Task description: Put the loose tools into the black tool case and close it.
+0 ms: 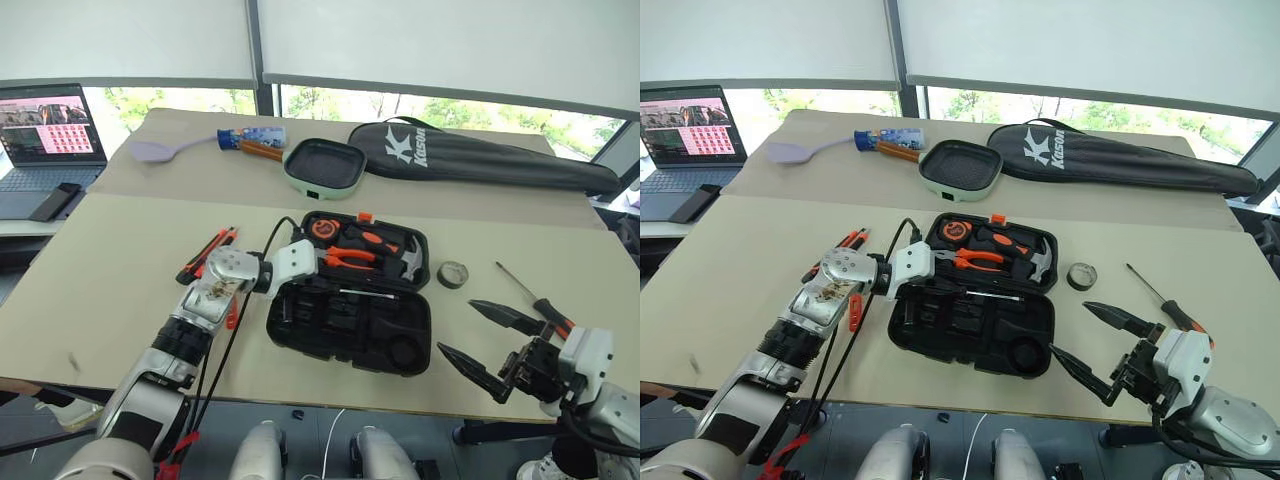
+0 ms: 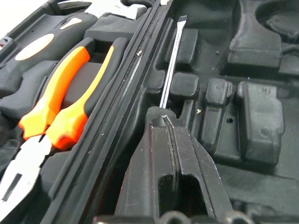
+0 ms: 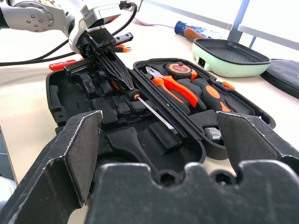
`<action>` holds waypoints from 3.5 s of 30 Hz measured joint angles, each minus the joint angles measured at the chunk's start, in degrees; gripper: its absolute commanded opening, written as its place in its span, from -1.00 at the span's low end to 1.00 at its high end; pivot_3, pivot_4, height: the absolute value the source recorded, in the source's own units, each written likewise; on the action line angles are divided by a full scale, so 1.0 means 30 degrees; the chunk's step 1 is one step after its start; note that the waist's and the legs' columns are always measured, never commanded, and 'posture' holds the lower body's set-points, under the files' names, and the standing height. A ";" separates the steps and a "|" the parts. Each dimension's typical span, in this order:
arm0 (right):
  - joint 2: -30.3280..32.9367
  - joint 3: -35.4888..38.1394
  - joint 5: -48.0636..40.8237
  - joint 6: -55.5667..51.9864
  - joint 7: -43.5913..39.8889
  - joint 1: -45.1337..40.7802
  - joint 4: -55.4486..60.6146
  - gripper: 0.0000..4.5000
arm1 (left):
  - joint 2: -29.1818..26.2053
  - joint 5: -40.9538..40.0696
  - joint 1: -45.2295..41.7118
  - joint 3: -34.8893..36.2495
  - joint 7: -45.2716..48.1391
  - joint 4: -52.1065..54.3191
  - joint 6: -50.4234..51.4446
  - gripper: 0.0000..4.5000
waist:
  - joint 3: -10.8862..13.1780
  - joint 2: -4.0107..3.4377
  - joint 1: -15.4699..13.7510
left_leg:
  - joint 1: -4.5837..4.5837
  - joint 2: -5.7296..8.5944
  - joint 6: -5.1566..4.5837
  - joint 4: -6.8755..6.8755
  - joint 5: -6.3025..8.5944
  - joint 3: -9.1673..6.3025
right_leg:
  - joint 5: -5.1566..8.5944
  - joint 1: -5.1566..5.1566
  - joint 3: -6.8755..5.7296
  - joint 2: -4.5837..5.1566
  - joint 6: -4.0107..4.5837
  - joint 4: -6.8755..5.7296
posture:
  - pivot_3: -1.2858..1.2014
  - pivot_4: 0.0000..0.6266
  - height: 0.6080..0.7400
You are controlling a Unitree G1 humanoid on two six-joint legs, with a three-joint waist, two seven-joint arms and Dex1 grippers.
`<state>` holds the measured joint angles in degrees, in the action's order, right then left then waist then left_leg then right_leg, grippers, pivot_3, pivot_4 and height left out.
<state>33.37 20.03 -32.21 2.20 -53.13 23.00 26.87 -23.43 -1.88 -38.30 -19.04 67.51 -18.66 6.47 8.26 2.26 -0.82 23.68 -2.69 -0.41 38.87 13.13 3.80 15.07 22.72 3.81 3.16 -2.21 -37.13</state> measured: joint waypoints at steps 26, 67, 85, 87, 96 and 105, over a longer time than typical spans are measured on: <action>-0.1904 0.6337 -0.0197 0.2162 0.0375 0.5118 -0.4949 1.00 | -0.4814 -0.8945 0.9870 0.9973 0.2632 0.5462 -0.0746 0.97 | -0.0014 -0.0086 0.0304 | -0.0172 -0.0065 -0.0010 -0.0099 0.0017 -0.0081 | 0.0068 -0.0116 -0.0004 0.0093 0.0033 0.0039 | 0.03 -0.52 1.00; 0.9088 -0.2597 0.6428 -0.2305 -0.4724 -1.2803 -2.3532 -0.58 | -0.5318 -1.2891 1.3734 0.9644 0.0128 1.4843 0.2974 1.00 | -0.0043 -0.0264 0.0520 | -0.0242 -0.0008 -0.0055 -0.0291 0.0000 0.0157 | 0.0068 -0.0093 0.0052 0.0088 0.0021 0.0134 | 0.03 -0.52 1.00; 0.6004 -1.0204 -0.0005 -1.7213 -0.1311 -1.8110 -0.2374 -0.58 | -0.5072 -1.2075 1.5472 1.0865 -0.0482 1.2602 0.2001 1.00 | 0.0005 -0.0209 0.0458 | 0.0046 -0.0030 -0.0034 -0.0286 -0.0006 -0.0001 | 0.0032 0.0228 0.0031 0.0131 0.0008 0.0101 | 0.03 -0.52 1.00; 0.6252 -1.2499 0.1364 -1.7466 -0.1700 -1.9251 -0.2341 -0.58 | -0.5081 -1.2028 1.5734 1.0979 -0.0512 1.2621 0.1985 1.00 | 0.0005 -0.0209 0.0348 | 0.0105 -0.0028 -0.0040 -0.0280 0.0000 0.0012 | 0.0026 0.0293 0.0035 0.0144 0.0004 0.0101 | 0.03 -0.52 1.00; 0.7900 -1.5313 0.5121 -1.6258 -0.3986 -2.0516 -0.3335 -0.58 | -0.5075 -1.1538 1.5809 1.0999 -0.0556 1.2616 0.1417 1.00 | 0.0004 -0.0204 0.0357 | 0.0241 -0.0027 -0.0040 -0.0224 -0.0003 0.0020 | 0.0006 0.0470 0.0029 0.0087 0.0038 0.0017 | 0.03 -0.52 1.00; 0.6709 -1.5093 0.5816 -1.6191 -0.3712 -1.9905 -0.3477 -0.58 | -0.4978 -1.1338 1.5760 1.0893 -0.0535 1.2480 0.1238 1.00 | -0.0010 -0.0181 0.0561 | 0.0217 -0.0044 -0.0038 -0.0218 -0.0004 0.0017 | -0.0002 0.0458 0.0032 0.0065 0.0052 -0.0002 | 0.03 -0.52 1.00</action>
<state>53.50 -25.25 -14.76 -46.37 -64.26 -36.71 16.43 -38.37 -35.90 8.98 13.64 65.90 18.78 10.18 8.23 1.72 0.87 24.33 -2.82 -0.53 38.22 13.12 3.85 15.06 24.10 3.90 3.35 -2.05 -37.14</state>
